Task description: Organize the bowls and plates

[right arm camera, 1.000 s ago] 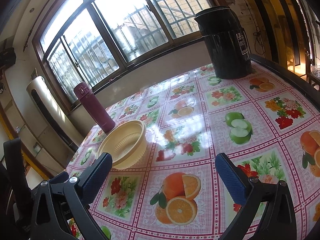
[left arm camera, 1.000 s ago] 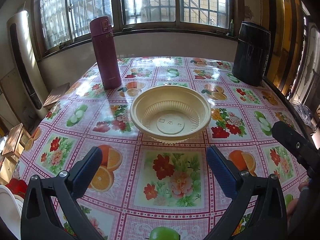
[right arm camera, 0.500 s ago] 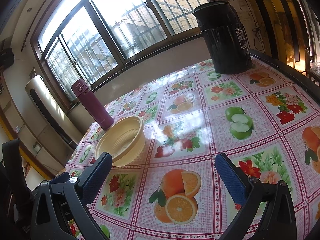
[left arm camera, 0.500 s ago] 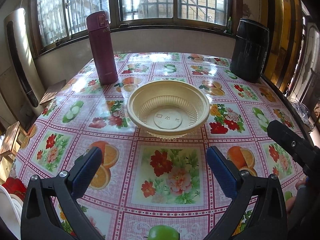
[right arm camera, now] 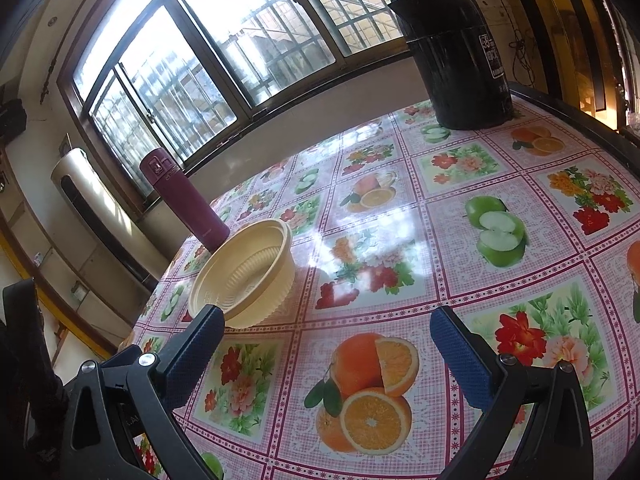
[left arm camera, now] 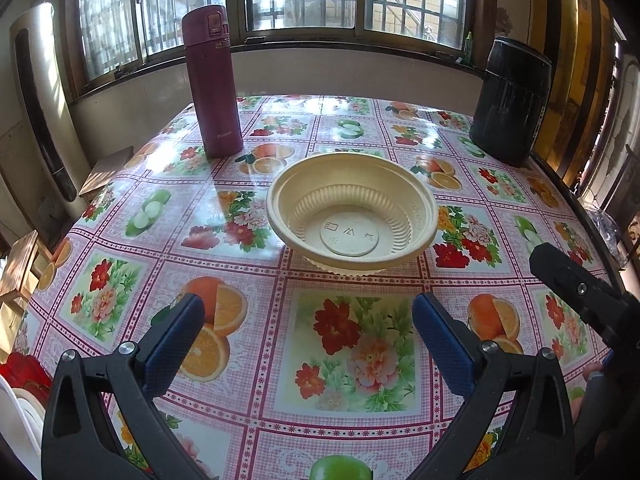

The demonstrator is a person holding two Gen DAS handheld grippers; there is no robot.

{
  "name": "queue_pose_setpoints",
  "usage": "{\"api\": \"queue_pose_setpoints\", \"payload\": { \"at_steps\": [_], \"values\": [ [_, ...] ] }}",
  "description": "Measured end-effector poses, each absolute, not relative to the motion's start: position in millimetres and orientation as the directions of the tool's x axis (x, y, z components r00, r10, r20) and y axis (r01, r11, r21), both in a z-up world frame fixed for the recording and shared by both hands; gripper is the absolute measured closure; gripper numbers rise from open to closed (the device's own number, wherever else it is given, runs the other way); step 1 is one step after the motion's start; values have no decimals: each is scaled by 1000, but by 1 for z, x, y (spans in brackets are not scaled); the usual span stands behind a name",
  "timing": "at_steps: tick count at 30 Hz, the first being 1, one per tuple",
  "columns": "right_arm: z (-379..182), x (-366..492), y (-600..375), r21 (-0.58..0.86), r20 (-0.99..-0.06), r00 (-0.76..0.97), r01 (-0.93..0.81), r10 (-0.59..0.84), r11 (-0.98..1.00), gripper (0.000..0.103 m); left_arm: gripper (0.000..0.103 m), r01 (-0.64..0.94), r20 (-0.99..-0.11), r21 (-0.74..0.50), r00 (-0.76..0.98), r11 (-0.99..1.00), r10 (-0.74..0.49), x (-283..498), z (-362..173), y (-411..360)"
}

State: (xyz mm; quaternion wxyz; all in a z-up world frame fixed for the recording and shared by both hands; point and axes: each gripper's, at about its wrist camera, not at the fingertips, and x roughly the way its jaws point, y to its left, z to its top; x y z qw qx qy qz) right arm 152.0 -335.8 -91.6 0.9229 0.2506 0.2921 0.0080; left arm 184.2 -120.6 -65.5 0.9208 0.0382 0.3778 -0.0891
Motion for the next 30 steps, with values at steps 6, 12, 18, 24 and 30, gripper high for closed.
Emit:
{"api": "queue_pose_setpoints", "payload": {
  "at_steps": [6, 12, 18, 24, 30],
  "values": [
    [-86, 188, -364, 649, -485, 830, 130, 277, 749, 0, 0, 159, -757, 2, 645, 987, -102, 204, -60, -114],
    [-94, 235, -367, 745, -494, 763, 123, 418, 656, 0, 0, 102, -790, 50, 612, 994, -23, 241, -23, -96],
    [-111, 267, -347, 771, -517, 700, 131, 492, 623, 1, 0, 5, -835, 50, 548, 999, 39, 272, -22, -83],
    [-129, 281, -346, 778, -533, 691, 173, 489, 603, 7, 0, -32, -878, 52, 476, 998, 61, 291, -51, -92],
    [-135, 284, -343, 781, -530, 693, 173, 490, 601, 21, 0, -63, -896, -3, 444, 998, 25, 301, -62, -97]
  ]
}}
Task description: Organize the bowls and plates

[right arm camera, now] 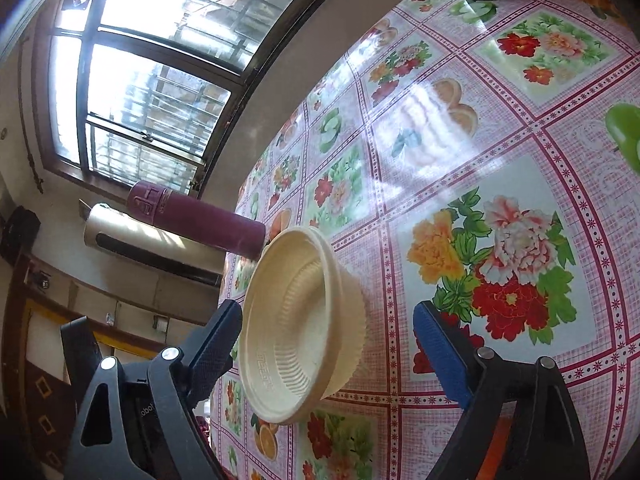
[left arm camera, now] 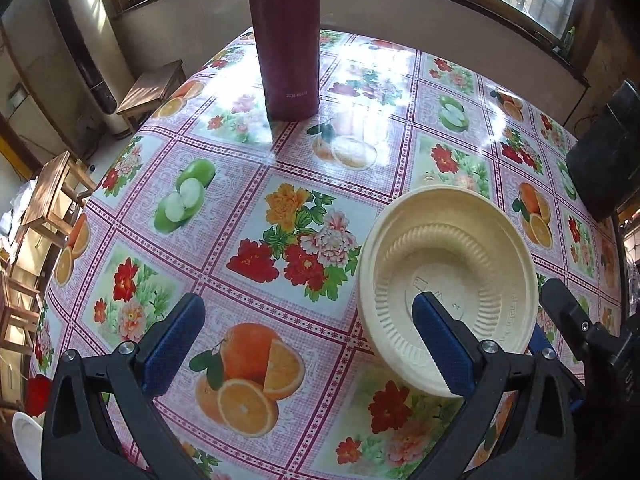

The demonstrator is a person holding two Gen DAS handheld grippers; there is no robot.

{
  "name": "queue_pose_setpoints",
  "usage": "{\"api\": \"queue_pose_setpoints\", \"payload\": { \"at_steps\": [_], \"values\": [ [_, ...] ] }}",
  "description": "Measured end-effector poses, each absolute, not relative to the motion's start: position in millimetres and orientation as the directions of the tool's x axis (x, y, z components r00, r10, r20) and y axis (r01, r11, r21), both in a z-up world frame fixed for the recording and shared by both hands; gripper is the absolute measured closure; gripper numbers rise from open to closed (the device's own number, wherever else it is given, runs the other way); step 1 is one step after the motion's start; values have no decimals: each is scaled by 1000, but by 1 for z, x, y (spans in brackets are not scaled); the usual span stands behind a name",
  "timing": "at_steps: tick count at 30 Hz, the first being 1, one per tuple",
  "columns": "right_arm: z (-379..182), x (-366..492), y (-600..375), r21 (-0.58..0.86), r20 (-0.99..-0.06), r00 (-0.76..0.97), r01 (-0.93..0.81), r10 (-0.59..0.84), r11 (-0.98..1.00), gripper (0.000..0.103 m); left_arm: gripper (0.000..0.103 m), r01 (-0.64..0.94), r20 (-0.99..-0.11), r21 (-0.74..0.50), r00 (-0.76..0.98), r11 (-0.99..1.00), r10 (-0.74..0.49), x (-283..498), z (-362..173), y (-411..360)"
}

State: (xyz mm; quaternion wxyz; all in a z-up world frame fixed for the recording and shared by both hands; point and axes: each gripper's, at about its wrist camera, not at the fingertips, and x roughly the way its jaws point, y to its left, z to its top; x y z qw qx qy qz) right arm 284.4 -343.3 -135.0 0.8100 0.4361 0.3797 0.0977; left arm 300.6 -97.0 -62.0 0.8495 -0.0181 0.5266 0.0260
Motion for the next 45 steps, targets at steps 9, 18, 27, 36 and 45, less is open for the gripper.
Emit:
{"api": "queue_pose_setpoints", "payload": {
  "at_steps": [9, 18, 27, 36, 45],
  "values": [
    [-144, 282, -345, 799, -517, 686, 172, 512, 576, 44, 8, -43, -876, -16, 482, 999, 7, 297, -61, -109],
    [-139, 278, -341, 761, -545, 693, 173, 471, 625, 72, 53, -6, -886, -61, 460, 998, -52, 302, -67, -109],
    [-136, 276, -335, 726, -573, 693, 183, 437, 663, 87, 70, 11, -895, -103, 434, 995, -98, 304, -76, -109],
    [-135, 275, -335, 717, -578, 696, 184, 426, 672, 87, 90, 45, -893, -136, 428, 990, -142, 303, -80, -113],
    [-135, 273, -331, 710, -592, 682, 188, 430, 679, 94, 90, 71, -883, -130, 446, 989, -148, 293, -75, -112]
  ]
}}
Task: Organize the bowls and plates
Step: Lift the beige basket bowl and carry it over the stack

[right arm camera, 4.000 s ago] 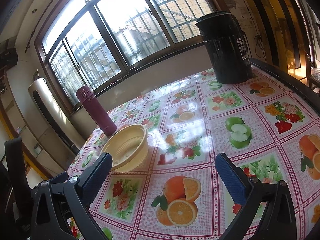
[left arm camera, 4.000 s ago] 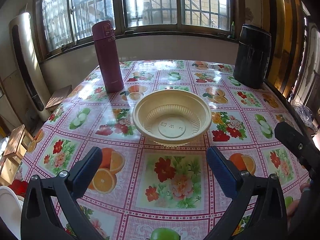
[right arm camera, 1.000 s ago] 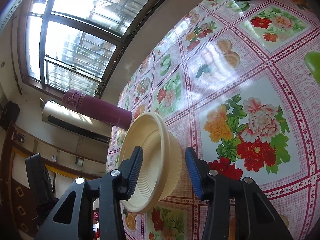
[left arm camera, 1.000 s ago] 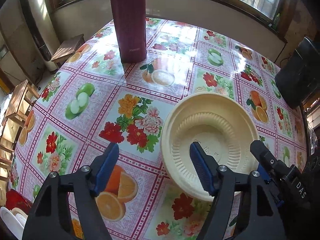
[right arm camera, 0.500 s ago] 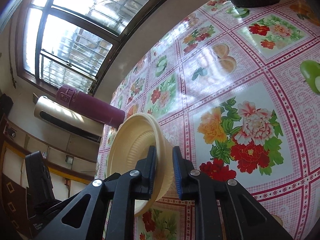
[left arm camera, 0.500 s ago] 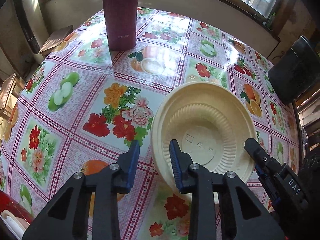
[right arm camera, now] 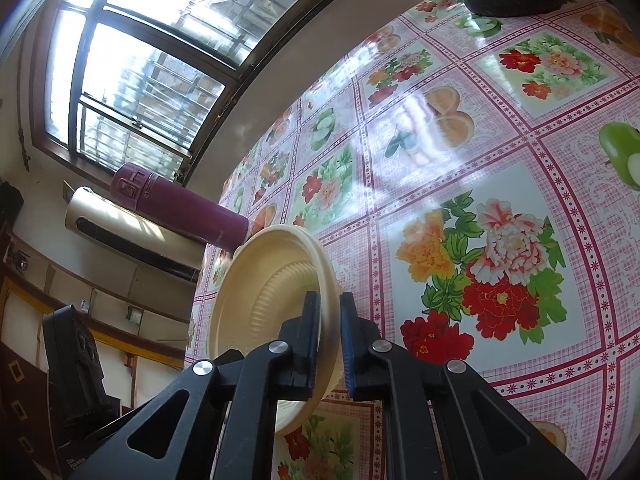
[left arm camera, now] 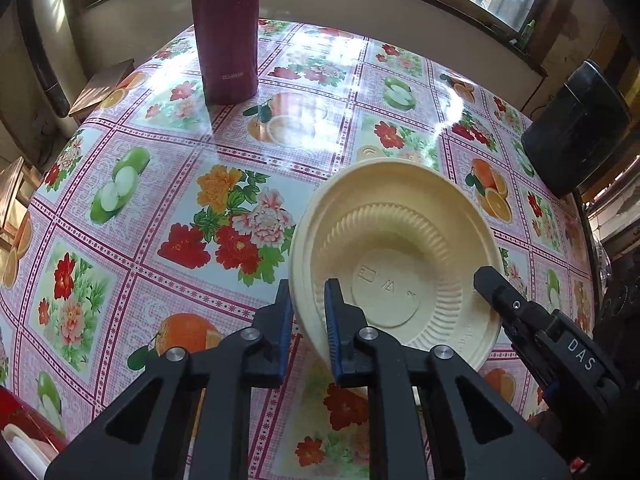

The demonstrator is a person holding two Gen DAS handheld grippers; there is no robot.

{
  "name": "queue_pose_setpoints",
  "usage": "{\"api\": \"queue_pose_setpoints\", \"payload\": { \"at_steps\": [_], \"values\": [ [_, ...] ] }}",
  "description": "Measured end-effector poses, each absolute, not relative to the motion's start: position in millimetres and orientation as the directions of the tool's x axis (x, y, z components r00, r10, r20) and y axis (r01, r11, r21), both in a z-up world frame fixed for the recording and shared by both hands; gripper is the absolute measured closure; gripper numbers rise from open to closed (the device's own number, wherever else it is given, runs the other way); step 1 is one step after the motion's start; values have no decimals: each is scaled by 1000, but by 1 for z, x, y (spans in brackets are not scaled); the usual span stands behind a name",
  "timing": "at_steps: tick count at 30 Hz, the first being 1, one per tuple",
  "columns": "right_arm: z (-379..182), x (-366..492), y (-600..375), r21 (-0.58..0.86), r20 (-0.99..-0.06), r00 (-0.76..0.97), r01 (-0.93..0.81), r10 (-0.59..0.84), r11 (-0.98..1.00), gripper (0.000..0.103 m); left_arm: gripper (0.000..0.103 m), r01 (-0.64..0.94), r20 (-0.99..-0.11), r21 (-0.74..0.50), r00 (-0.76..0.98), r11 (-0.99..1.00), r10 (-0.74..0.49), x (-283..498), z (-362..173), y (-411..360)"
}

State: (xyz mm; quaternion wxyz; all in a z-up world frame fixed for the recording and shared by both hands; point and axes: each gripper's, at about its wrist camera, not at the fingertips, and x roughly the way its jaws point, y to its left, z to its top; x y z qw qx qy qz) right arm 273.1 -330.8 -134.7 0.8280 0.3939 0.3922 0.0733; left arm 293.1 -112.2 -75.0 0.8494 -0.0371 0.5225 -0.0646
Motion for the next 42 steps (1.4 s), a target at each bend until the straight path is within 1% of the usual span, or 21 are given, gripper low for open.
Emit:
{"api": "queue_pose_setpoints", "payload": {
  "at_steps": [11, 18, 24, 30, 37, 42],
  "values": [
    [-134, 255, -328, 675, -628, 664, 206, 406, 708, 93, 90, 97, -871, -145, 460, 985, -173, 267, -73, -111],
    [-125, 217, -322, 638, -647, 658, 192, 385, 745, 93, 90, 124, -851, -157, 487, 980, -198, 230, -69, -106],
    [-114, 160, -315, 617, -629, 690, 163, 358, 770, 93, 90, 169, -826, -157, 518, 973, -223, 190, -60, -103],
    [-105, 106, -310, 649, -582, 723, 139, 371, 748, 93, 90, 215, -791, -147, 561, 965, -246, 151, -42, -96],
    [-63, 65, -284, 631, -521, 768, 52, 373, 774, 93, 90, 222, -704, -99, 673, 970, -226, 104, -7, -76],
    [-39, 53, -258, 631, -477, 777, -22, 410, 775, 93, 90, 197, -641, -84, 740, 977, -204, 80, 15, -46]
  ]
}}
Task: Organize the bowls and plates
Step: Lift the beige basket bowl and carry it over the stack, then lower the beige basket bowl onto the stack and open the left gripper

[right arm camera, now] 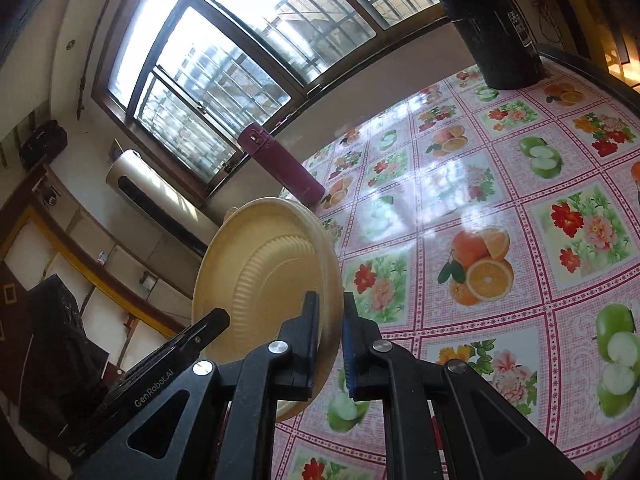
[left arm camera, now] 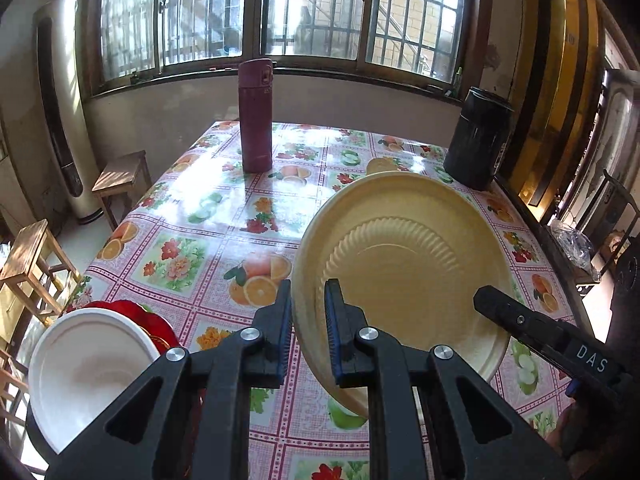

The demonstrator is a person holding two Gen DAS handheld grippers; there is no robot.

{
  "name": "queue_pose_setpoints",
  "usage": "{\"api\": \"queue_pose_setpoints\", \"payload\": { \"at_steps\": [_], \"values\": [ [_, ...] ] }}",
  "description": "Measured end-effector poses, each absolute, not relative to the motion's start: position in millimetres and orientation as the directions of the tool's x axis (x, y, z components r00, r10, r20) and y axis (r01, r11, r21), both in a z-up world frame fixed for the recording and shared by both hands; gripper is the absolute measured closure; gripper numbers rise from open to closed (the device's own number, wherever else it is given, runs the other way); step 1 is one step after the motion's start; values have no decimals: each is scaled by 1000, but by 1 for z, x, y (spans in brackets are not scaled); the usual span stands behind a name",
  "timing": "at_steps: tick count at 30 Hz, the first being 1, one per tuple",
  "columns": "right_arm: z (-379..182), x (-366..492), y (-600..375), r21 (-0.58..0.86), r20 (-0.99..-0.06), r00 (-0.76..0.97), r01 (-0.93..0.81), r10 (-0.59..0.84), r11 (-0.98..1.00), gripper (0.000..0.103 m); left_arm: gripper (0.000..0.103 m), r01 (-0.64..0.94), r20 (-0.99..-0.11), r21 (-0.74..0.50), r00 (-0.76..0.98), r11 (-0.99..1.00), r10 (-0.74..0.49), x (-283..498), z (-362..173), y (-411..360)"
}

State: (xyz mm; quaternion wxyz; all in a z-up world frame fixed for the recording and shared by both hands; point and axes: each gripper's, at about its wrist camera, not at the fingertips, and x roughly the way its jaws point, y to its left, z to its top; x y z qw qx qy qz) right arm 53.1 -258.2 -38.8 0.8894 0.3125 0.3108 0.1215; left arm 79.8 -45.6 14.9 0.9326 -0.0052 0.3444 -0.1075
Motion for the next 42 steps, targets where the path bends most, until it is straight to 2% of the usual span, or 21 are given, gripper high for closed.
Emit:
{"api": "queue_pose_setpoints", "payload": {
  "at_steps": [15, 25, 42],
  "values": [
    [-24, 53, -156, 593, -473, 717, -170, 512, 787, 93, 90, 74, -546, -86, 831, 994, -109, 41, 31, 45],
    [-30, 57, -106, 580, -499, 657, -232, 566, 781, 93, 90, -12, -544, -74, 839, 997, -30, 36, 18, 86],
    [-56, 61, -59, 570, -566, 565, -258, 600, 780, 91, 90, -93, -608, -74, 793, 993, 29, 40, -14, 123]
  ]
}}
